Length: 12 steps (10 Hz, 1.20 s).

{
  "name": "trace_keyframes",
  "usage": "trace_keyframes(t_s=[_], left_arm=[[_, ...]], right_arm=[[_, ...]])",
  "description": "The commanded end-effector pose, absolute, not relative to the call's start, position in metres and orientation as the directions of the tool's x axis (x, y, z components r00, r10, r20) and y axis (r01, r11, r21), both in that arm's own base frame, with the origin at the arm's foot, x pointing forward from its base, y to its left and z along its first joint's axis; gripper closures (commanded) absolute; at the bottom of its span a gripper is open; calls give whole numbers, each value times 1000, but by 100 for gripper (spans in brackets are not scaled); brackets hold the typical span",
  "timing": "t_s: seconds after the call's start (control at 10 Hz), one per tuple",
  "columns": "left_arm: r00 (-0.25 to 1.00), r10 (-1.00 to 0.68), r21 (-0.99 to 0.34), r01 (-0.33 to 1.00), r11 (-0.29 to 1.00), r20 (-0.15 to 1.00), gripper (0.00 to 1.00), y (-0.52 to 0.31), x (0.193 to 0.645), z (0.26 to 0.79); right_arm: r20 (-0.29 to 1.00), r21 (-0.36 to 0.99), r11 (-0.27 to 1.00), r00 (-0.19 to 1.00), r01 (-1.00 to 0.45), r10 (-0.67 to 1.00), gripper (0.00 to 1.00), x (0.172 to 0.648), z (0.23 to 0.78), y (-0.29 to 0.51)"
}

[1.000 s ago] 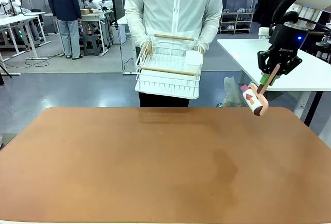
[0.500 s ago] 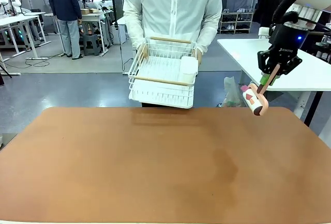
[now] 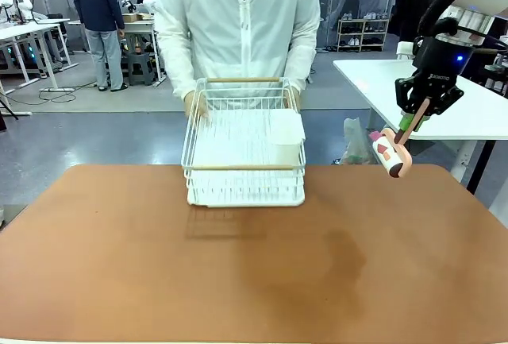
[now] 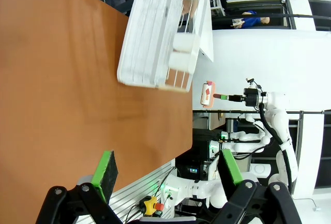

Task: Clean the table.
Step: Place the Lint Roller down when the Dish drying rack is positioned in the middle of the table.

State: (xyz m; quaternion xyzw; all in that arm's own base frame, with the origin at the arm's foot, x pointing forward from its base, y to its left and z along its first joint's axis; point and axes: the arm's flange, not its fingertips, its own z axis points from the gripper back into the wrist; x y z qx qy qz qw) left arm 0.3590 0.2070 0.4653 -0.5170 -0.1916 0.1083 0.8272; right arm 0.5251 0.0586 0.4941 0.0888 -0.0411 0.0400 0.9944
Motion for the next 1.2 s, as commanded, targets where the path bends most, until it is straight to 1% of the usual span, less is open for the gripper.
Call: trace_keyframes(t_s=[0.0, 1.1], left_arm=[[906, 366, -899, 36, 436, 214, 0, 209, 356, 466], [906, 366, -899, 36, 436, 214, 0, 209, 356, 466]], right_arm=[[88, 173, 981, 993, -92, 78, 79, 523, 497, 61], [88, 173, 981, 993, -92, 78, 79, 523, 497, 61]])
